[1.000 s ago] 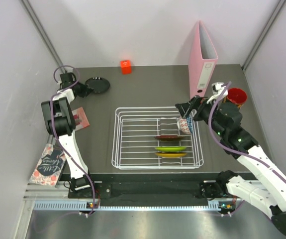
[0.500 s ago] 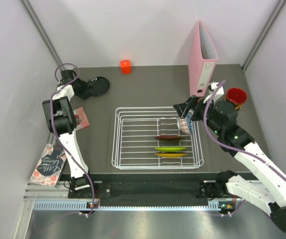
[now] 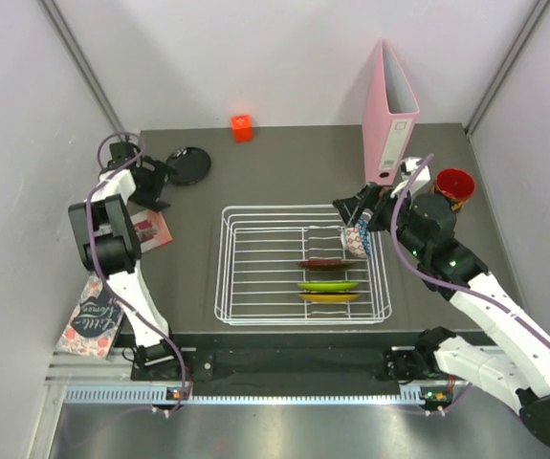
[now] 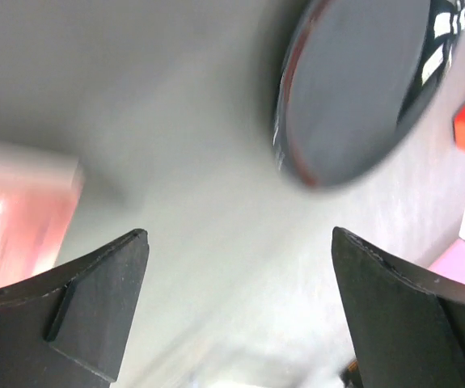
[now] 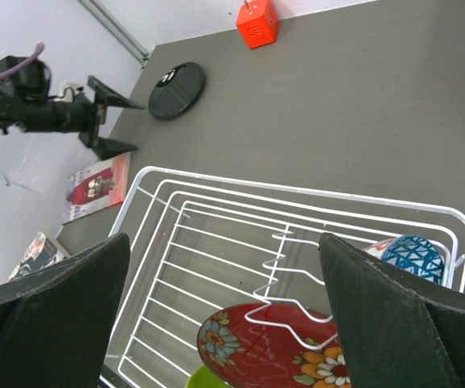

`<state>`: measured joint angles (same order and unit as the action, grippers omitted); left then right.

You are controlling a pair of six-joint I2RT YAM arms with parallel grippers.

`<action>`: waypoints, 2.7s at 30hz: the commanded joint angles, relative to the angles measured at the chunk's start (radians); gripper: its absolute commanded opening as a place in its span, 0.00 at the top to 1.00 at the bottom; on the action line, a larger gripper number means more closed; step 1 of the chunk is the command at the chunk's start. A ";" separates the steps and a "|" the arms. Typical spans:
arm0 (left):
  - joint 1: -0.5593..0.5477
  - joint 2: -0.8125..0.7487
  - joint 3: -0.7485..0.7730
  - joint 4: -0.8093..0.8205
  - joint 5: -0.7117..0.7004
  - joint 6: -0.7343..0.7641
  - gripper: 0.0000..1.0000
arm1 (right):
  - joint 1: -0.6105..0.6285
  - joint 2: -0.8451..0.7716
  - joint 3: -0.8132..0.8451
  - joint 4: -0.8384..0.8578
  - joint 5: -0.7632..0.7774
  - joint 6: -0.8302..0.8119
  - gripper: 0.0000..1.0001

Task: Unload the mixed dishes from the dish rack
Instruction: Place the plate at the corner of the board, then pick up the plate from the dish rack.

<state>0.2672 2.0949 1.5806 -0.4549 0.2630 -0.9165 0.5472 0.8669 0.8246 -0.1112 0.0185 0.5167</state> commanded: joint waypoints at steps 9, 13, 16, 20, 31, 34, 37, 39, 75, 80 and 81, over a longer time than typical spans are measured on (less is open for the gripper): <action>-0.380 -0.691 -0.211 0.027 -0.295 0.190 0.01 | 0.008 0.009 -0.005 0.039 0.167 0.048 0.00; -0.635 -0.742 -0.272 0.134 -0.230 0.379 0.01 | 0.010 -0.051 -0.035 0.070 0.196 0.028 0.01; -0.753 -0.797 -0.405 0.284 -0.148 0.568 0.01 | 0.010 -0.037 0.030 -0.022 0.140 -0.039 0.00; -0.855 -0.852 -0.490 0.306 0.008 0.820 0.01 | 0.008 -0.100 0.007 -0.022 0.162 -0.040 0.00; -1.143 -0.937 -0.711 0.324 0.008 1.294 0.17 | 0.008 -0.126 -0.018 -0.007 0.216 -0.040 0.00; -1.165 -0.943 -0.755 0.367 -0.025 1.332 0.17 | 0.008 -0.108 -0.027 0.005 0.202 -0.024 0.00; -1.166 -0.920 -0.772 0.383 -0.036 1.364 0.17 | 0.008 -0.097 -0.033 0.019 0.193 -0.017 0.00; -1.165 -0.906 -0.783 0.407 -0.031 1.389 0.17 | 0.008 -0.091 -0.041 0.025 0.189 -0.014 0.00; -1.158 -0.647 -0.622 0.460 0.182 1.447 0.90 | 0.008 -0.074 -0.116 0.067 0.153 0.019 0.00; -1.158 -0.648 -0.590 0.388 0.196 1.461 1.00 | 0.008 -0.069 -0.110 0.067 0.152 0.017 0.00; -1.160 -0.650 -0.582 0.377 0.200 1.467 1.00 | 0.008 -0.069 -0.107 0.065 0.153 0.017 0.00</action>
<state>-0.8955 1.4609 0.9272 -0.0750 0.4347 0.5316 0.5476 0.7967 0.7059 -0.0898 0.1780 0.5278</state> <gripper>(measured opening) 0.248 0.996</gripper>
